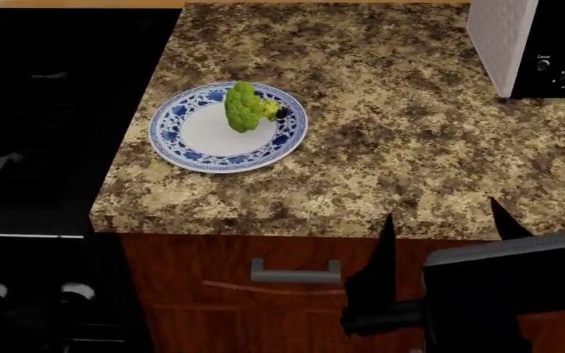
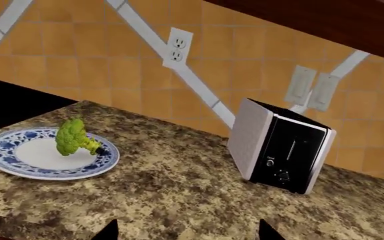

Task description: Pick the broccoli from the plate and place it in the pan.

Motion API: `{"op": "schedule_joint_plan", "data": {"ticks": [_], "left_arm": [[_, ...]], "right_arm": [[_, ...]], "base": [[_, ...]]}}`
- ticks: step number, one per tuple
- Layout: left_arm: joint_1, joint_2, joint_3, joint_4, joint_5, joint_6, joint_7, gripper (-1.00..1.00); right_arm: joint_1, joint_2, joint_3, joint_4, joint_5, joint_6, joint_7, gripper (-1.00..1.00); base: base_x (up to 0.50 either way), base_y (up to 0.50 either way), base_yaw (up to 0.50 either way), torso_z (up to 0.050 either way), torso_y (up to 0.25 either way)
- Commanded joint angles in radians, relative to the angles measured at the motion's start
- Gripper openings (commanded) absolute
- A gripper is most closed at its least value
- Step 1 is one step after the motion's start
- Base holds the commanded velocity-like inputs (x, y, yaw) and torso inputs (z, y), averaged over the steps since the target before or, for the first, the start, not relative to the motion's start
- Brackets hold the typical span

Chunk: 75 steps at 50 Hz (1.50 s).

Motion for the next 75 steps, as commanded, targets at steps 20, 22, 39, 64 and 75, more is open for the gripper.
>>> {"op": "schedule_joint_plan", "data": {"ticks": [20,22,39,64,75], "left_arm": [[-0.298,-0.184,-0.081,0.191,-0.448,-0.358,-0.28,1.0],[-0.302,-0.184,-0.078,0.19,-0.457,-0.358,-0.284,1.0],[-0.276,-0.212,-0.069,0.172,-0.467,-0.323,-0.303,1.0],[-0.57,-0.337,0.226,-0.085,-0.497,-0.28,0.087,1.0],[-0.849,-0.362,0.608,-0.39,-0.26,-0.143,0.48,1.0]], "right_arm": [[0.213,0.01,0.14,-0.213,0.114,0.271,-0.066,1.0],[0.203,0.008,0.14,-0.212,0.114,0.264,-0.065,1.0],[0.186,0.001,0.142,-0.208,0.126,0.266,-0.059,1.0],[0.142,-0.018,0.099,-0.156,0.096,0.206,-0.023,1.0],[0.086,-0.035,0.101,-0.154,0.103,0.165,-0.021,1.0]], "base": [[0.37,0.0,0.0,0.0,0.0],[0.5,0.0,0.0,0.0,0.0],[0.5,0.0,0.0,0.0,0.001],[0.19,0.0,0.0,0.0,0.0],[0.0,0.0,0.0,0.0,0.0]]}}
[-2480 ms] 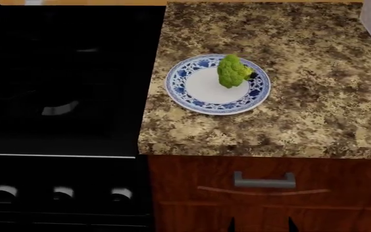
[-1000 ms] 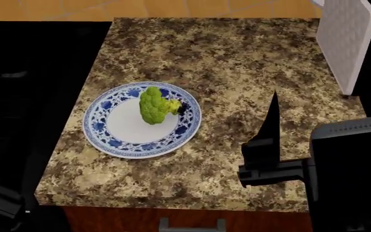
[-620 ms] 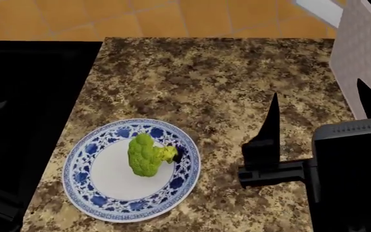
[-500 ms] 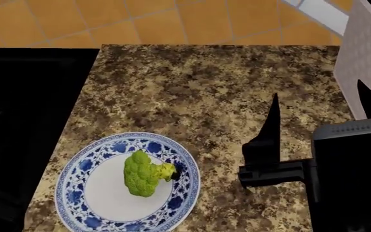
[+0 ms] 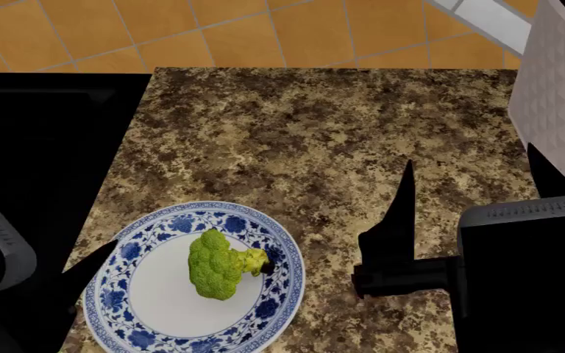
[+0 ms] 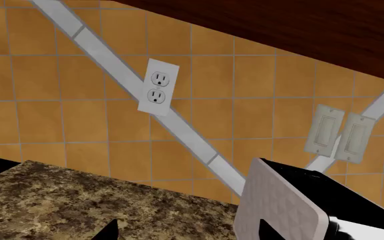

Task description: Pick the broccoli from the plate and place it in the pan.

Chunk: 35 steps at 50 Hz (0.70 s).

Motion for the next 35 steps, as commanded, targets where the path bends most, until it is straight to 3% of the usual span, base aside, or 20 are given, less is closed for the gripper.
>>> {"op": "schedule_joint_plan", "data": {"ticks": [1,15,26,35], "left_arm": [[-0.224,-0.014,0.274,-0.262,0.21,0.094,0.339,1.0],[-0.251,0.048,0.357,-0.346,0.269,0.123,0.363,1.0],[-0.328,0.133,0.489,-0.5,0.373,0.224,0.46,1.0],[-0.341,0.184,0.522,-0.555,0.393,0.265,0.485,1.0]], "right_arm": [[-0.05,-0.047,0.021,0.023,0.02,-0.04,-0.036,1.0],[-0.09,-0.037,0.058,0.0,0.041,-0.043,-0.042,1.0],[-0.103,-0.036,0.052,0.044,0.031,-0.093,-0.046,1.0],[-0.102,-0.046,0.04,0.045,0.028,-0.091,-0.031,1.0]], "base": [[0.0,0.0,0.0,0.0,0.0],[0.0,0.0,0.0,0.0,0.0],[0.0,0.0,0.0,0.0,0.0],[0.0,0.0,0.0,0.0,0.0]]}}
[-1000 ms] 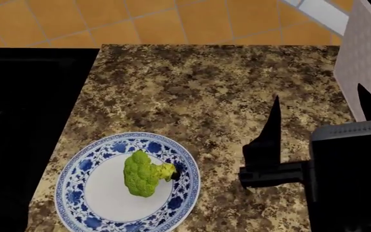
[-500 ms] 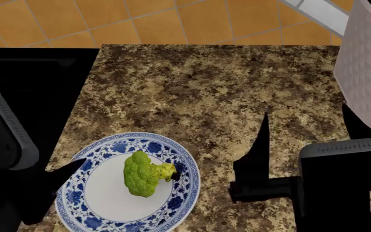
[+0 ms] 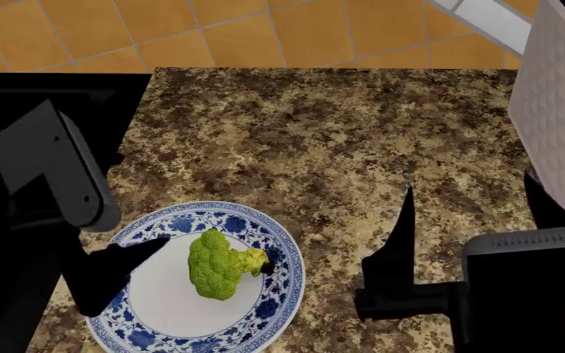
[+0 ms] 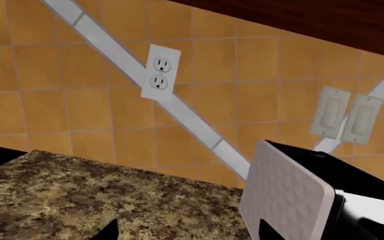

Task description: Pick the broccoli from the plate and place it in the pan.

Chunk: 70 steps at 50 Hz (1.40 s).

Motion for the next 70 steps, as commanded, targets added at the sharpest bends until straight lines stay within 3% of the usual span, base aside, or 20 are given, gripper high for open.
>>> {"op": "schedule_joint_plan", "data": {"ticks": [1,10,28,44,60,70], "left_arm": [[-0.02,0.094,0.01,-0.071,0.067,0.035,0.05,1.0],[0.031,0.092,0.005,0.13,-0.041,-0.076,0.023,1.0],[0.032,0.124,0.059,-0.123,0.075,0.039,0.037,1.0],[0.021,0.151,0.09,-0.134,0.083,0.052,0.057,1.0],[-0.011,0.2,0.107,-0.281,0.115,0.098,0.085,1.0],[-0.008,0.213,0.128,-0.237,0.099,0.085,0.103,1.0]], "right_arm": [[-0.009,-0.042,0.012,0.027,0.012,-0.018,-0.029,1.0],[-0.006,-0.048,0.012,0.016,0.023,-0.007,-0.024,1.0],[-0.015,-0.041,0.031,0.016,0.04,-0.008,-0.025,1.0],[-0.021,-0.043,0.038,-0.002,0.056,0.009,-0.015,1.0],[-0.026,-0.04,0.049,-0.011,0.069,0.019,-0.007,1.0],[-0.039,-0.042,0.056,-0.02,0.081,0.022,-0.003,1.0]], "base": [[0.0,0.0,0.0,0.0,0.0],[0.0,0.0,0.0,0.0,0.0],[0.0,0.0,0.0,0.0,0.0],[0.0,0.0,0.0,0.0,0.0],[0.0,0.0,0.0,0.0,0.0],[0.0,0.0,0.0,0.0,0.0]]}}
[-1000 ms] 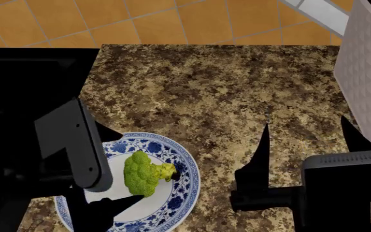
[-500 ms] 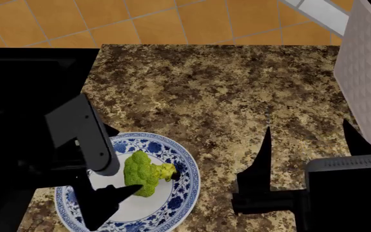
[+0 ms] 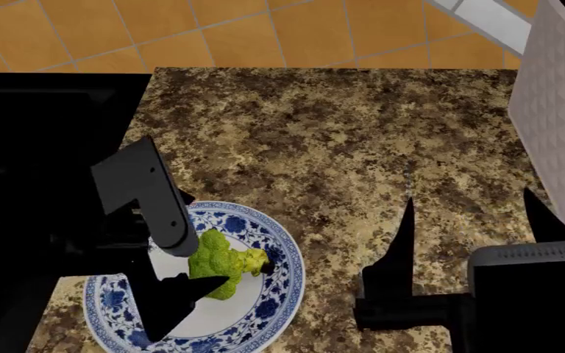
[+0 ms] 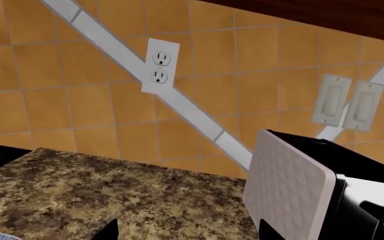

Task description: Pick the broccoli from the plate and place it in the pan.

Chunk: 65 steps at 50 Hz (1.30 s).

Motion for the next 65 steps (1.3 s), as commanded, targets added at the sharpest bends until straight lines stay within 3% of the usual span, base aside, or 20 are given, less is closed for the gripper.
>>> {"op": "schedule_joint_plan", "data": {"ticks": [1,10,19,39,40,56,64,65], "left_arm": [[0.0,0.034,-0.02,-0.002,0.042,-0.016,0.024,1.0],[0.013,0.048,-0.014,-0.037,0.049,0.007,0.026,1.0],[-0.012,0.11,-0.027,-0.145,0.016,-0.097,0.011,1.0],[-0.017,0.113,-0.009,-0.148,0.011,-0.109,0.021,1.0],[-0.018,0.118,-0.011,-0.162,0.017,-0.107,0.011,-1.0],[-0.046,0.105,-0.034,-0.129,0.013,-0.114,-0.009,-1.0],[-0.098,-0.017,-0.289,0.214,-0.124,-0.323,-0.201,-1.0],[-0.08,-0.039,-0.392,0.297,-0.163,-0.379,-0.278,-1.0]], "right_arm": [[-0.011,-0.034,0.029,0.004,0.028,0.004,-0.034,1.0],[-0.008,-0.034,0.031,0.0,0.035,0.011,-0.029,1.0],[-0.008,-0.033,0.032,0.002,0.042,0.014,-0.027,1.0],[-0.024,-0.038,0.034,-0.012,0.053,0.018,-0.01,1.0],[-0.023,-0.038,0.036,-0.014,0.055,0.02,-0.009,1.0],[-0.026,-0.034,0.034,-0.002,0.059,0.007,-0.007,1.0],[-0.001,-0.038,0.019,0.023,0.06,-0.01,-0.013,1.0],[0.003,-0.038,0.007,0.031,0.053,-0.024,-0.015,1.0]], "base": [[0.0,0.0,0.0,0.0,0.0],[0.0,0.0,0.0,0.0,0.0],[0.0,0.0,0.0,0.0,0.0],[0.0,0.0,0.0,0.0,0.0],[0.0,0.0,0.0,0.0,0.0],[0.0,0.0,0.0,0.0,0.0],[0.0,0.0,0.0,0.0,0.0],[0.0,0.0,0.0,0.0,0.0]]}}
